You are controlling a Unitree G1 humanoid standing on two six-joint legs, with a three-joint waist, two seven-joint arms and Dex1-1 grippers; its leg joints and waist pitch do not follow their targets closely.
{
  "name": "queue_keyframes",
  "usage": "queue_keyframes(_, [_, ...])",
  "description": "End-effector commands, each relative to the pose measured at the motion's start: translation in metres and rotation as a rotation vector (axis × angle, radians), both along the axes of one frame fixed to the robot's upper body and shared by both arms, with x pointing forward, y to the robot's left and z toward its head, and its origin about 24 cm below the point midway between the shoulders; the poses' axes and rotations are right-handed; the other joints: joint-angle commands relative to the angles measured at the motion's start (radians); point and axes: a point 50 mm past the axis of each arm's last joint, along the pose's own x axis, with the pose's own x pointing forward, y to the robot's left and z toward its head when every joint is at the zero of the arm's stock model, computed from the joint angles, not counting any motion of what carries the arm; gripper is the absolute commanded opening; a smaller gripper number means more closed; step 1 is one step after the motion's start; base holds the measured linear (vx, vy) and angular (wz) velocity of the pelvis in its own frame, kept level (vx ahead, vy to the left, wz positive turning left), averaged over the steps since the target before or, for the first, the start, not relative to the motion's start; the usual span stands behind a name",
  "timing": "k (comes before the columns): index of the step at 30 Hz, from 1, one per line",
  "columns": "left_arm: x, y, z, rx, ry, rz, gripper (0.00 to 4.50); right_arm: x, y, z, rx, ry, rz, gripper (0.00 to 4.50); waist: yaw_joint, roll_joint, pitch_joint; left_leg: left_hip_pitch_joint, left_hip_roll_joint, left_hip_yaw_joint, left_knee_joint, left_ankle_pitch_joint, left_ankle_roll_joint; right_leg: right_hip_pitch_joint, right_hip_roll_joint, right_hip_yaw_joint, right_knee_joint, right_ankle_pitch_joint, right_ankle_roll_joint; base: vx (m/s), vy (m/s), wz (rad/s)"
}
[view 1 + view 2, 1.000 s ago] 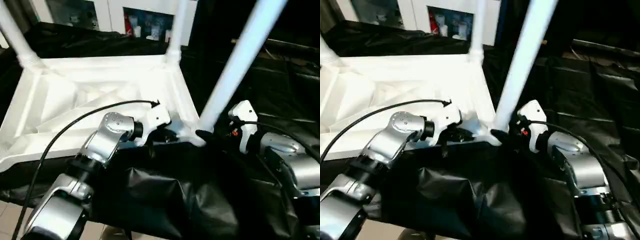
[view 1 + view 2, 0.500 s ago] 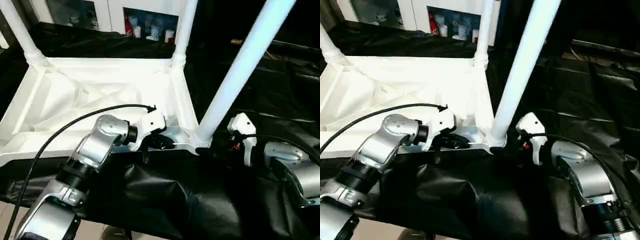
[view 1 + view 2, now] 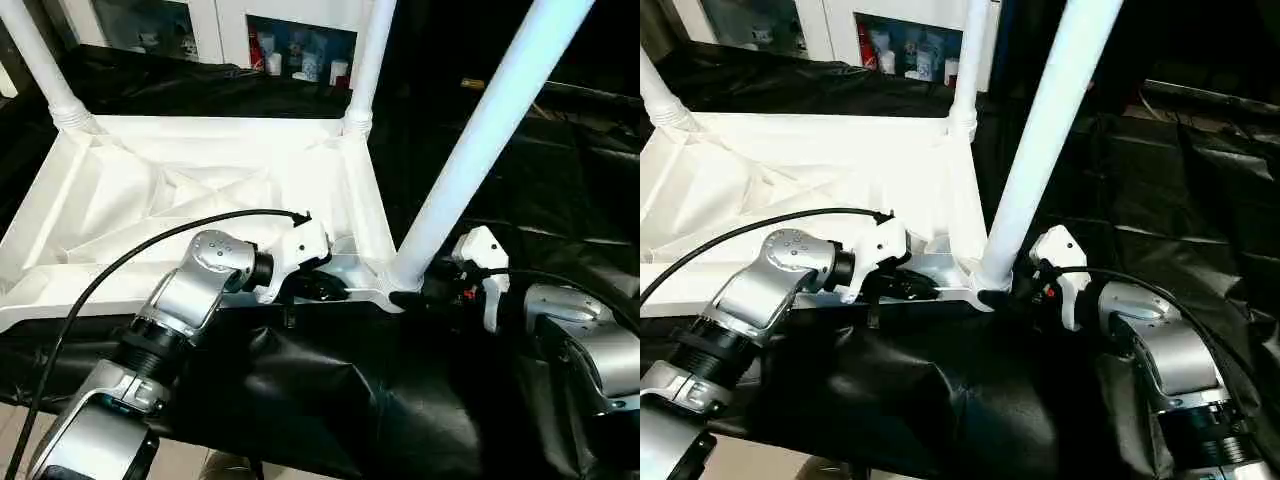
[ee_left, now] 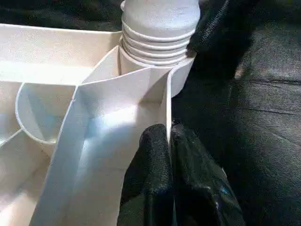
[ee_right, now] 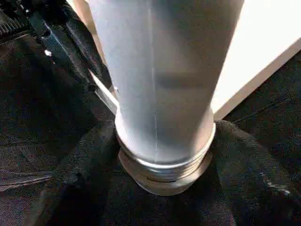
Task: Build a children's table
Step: Rotate leg to tighten
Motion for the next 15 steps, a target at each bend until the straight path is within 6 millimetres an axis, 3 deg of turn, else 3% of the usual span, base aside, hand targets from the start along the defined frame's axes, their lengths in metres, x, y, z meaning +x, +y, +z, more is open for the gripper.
queue_keyframes(1, [-0.0064,-0.0086,0.0018,-0.057,0.021,-0.059,0.0,0.0005,0.0024,0.0032,0.018,-0.013,0.016,2.82,0.001,-0.007,-0.076,0.043,0.026,-0.012,-0.054,-0.188,0.084,0.042,0.001,0.008,-0.045,-0.121,-0.25,0.0,0.0,0.0])
queue_keyframes(13, [-0.0075,-0.009,0.0011,-0.054,0.025,-0.064,0.0,0.0015,0.0041,0.0015,0.01,-0.029,0.006,2.69,0.001,-0.007,-0.079,0.043,0.025,-0.012,-0.05,-0.177,0.086,0.043,0.002,0.008,-0.042,-0.107,-0.253,0.0,0.0,0.0])
queue_keyframes(15, [-0.0074,-0.0091,0.0012,-0.053,0.024,-0.065,0.0,0.003,0.0041,0.0017,0.021,-0.028,-0.006,3.24,0.001,-0.006,-0.078,0.043,0.025,-0.012,-0.051,-0.182,0.085,0.043,0.002,0.008,-0.042,-0.114,-0.254,0.0,0.0,0.0])
